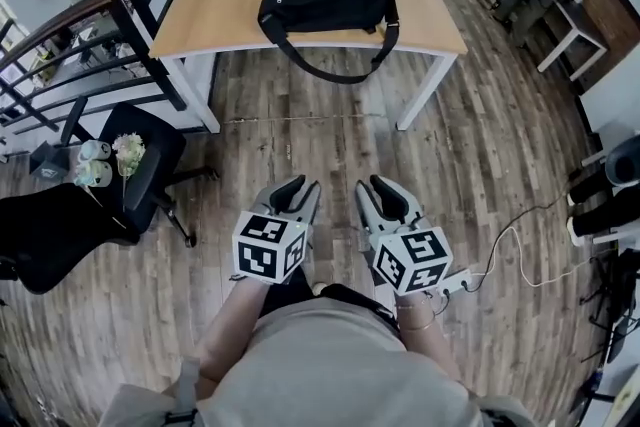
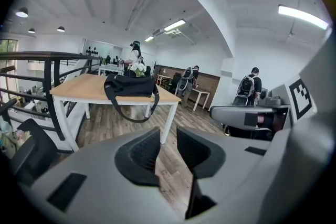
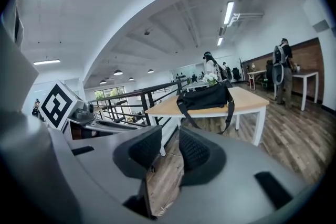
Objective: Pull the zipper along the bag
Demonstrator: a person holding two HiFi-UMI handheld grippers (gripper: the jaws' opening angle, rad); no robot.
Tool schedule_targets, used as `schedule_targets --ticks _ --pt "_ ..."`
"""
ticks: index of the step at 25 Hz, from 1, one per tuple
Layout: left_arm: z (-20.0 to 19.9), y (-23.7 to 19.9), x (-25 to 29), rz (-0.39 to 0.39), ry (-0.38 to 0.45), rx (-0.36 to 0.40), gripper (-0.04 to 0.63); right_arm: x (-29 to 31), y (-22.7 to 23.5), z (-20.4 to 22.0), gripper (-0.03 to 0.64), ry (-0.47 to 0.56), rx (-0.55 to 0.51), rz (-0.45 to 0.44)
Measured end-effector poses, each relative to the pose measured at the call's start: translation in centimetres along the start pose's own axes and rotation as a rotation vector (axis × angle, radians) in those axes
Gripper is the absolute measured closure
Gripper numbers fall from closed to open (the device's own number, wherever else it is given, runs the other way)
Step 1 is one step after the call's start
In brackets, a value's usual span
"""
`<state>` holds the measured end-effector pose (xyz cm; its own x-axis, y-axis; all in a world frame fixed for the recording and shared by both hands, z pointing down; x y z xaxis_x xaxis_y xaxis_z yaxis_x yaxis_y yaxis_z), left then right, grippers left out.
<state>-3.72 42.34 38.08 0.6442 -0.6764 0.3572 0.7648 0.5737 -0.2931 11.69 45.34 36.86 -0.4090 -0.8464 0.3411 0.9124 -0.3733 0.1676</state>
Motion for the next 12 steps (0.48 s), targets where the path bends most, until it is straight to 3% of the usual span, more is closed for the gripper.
schedule_targets --ticks 12 --pt "-7.5 -12.3 6.2 -0.012 0.001 0.021 0.503 13.8 0.3 -5.8 0.515 -0.023 -0.020 0.004"
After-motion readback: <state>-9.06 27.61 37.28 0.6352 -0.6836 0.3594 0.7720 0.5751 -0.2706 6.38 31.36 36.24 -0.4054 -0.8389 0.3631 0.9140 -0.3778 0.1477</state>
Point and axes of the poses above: the fingertips, and each gripper's own axes: x forward along the fingers, y to its right, z out of its underside, the point moved 6 cm from there along -x, backward along the fingers, and after that the axes turned 2 degrees about z, right-handed, at the moved point
